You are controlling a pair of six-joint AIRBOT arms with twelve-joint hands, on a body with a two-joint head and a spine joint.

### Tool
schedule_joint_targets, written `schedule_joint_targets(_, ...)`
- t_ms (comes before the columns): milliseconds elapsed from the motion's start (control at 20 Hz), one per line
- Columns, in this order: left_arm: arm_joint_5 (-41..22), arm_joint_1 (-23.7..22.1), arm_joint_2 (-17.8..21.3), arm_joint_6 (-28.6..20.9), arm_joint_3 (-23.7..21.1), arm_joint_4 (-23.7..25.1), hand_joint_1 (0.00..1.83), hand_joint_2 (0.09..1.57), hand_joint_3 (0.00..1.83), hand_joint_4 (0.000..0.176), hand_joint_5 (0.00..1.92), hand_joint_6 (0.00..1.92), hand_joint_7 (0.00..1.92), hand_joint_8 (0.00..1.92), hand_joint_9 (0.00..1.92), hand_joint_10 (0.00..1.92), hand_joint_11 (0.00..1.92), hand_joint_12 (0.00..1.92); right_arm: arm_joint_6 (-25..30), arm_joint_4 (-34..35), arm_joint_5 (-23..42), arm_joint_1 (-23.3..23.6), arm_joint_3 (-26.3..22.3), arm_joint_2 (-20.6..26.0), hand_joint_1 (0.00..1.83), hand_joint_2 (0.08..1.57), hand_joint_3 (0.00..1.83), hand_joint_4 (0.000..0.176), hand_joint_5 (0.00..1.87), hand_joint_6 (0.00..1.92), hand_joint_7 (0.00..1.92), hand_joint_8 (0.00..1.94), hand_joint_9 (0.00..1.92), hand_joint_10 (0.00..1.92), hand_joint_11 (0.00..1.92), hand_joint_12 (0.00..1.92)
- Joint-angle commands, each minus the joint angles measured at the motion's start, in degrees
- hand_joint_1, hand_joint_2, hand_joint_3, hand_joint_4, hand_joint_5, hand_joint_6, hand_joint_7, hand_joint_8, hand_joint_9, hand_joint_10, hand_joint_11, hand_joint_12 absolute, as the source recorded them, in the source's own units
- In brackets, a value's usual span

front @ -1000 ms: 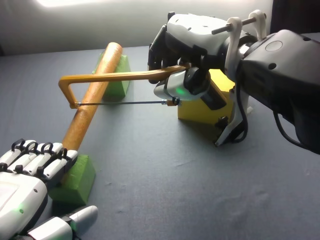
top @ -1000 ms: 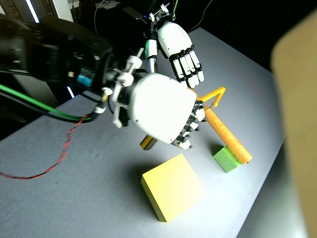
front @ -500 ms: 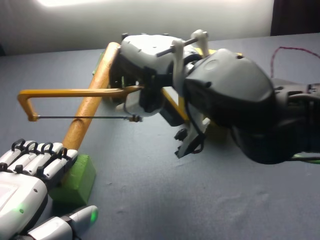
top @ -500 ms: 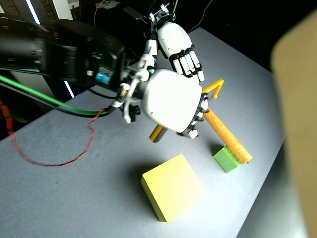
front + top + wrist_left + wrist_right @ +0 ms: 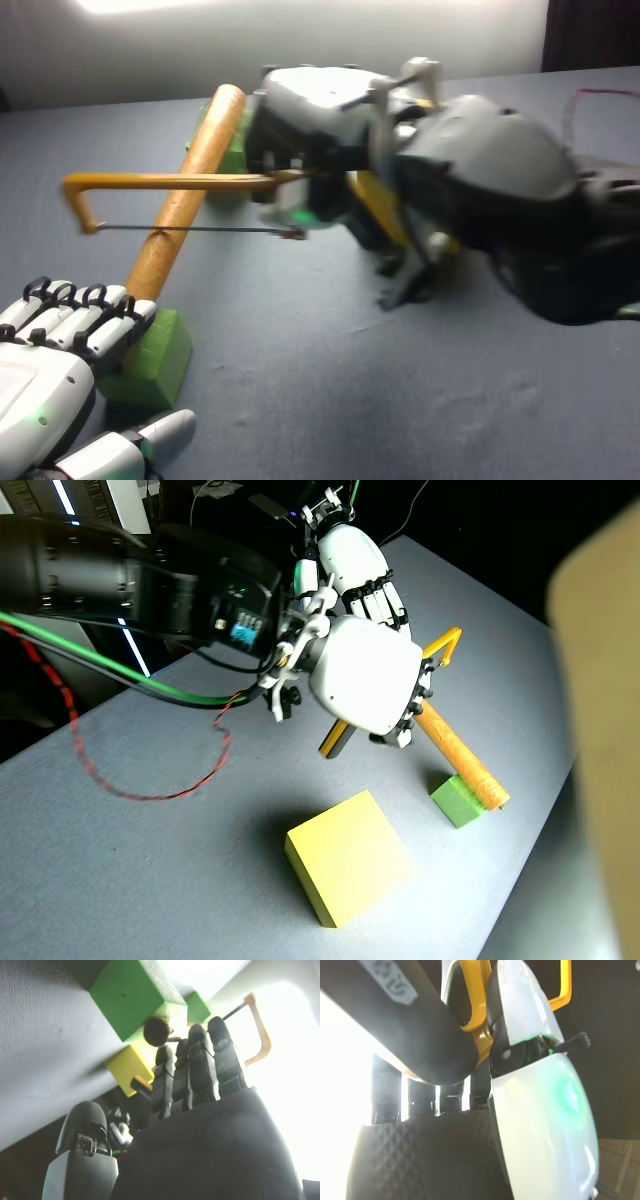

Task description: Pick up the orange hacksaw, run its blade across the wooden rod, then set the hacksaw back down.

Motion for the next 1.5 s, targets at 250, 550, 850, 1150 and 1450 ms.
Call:
schedule_joint_targets(250,-3.9,-0.1,0.44,-0.37,0.16,2.01,0.0,1.27,0.0,0.0,0.16,0.0,0.15,0.0,0.12,0.0,0.0,0.18,0.54,-3.15,-1.81,-0.64,-3.26,7.2,1.25,1.07,0.0,0.0,1.01,0.89,1.18,0.71,1.35,0.0,0.95,0.94)
schedule_joint_targets(550,-3.9,-0.1,0.68,-0.45,0.16,2.01,0.0,1.27,0.0,0.0,0.17,0.0,0.16,0.0,0.13,0.0,0.0,0.23,2.61,-2.76,-1.01,1.44,-7.1,11.6,1.25,1.07,0.0,0.0,1.0,0.92,1.18,0.71,1.35,0.0,0.95,0.94)
schedule_joint_targets(850,-3.9,-0.07,0.97,-0.8,0.16,2.01,0.0,1.28,0.0,0.0,0.17,0.0,0.18,0.0,0.14,0.0,0.0,0.27,3.46,-0.26,-7.5,0.55,-17.8,24.49,1.25,1.08,0.0,0.0,0.97,0.95,1.17,0.75,1.34,0.01,0.95,0.91)
schedule_joint_targets(1150,-3.91,-0.07,1.55,-1.13,-0.09,2.01,0.0,1.27,0.0,0.0,0.17,0.0,0.17,0.0,0.14,0.0,0.0,0.27,8.2,-4.61,-4.24,-6.26,-20.5,29.1,1.25,1.06,0.0,0.0,1.0,0.9,1.21,0.68,1.36,0.01,0.96,0.9)
schedule_joint_targets(1450,-3.9,-0.61,3.79,-1.68,-0.65,2.0,0.0,1.27,0.0,0.0,0.17,0.0,0.16,0.0,0.13,0.0,0.0,0.23,15.31,-4.95,-4.64,-12.25,-20.79,29.03,1.25,1.07,0.0,0.0,0.98,0.93,1.19,0.7,1.35,0.0,0.96,0.9)
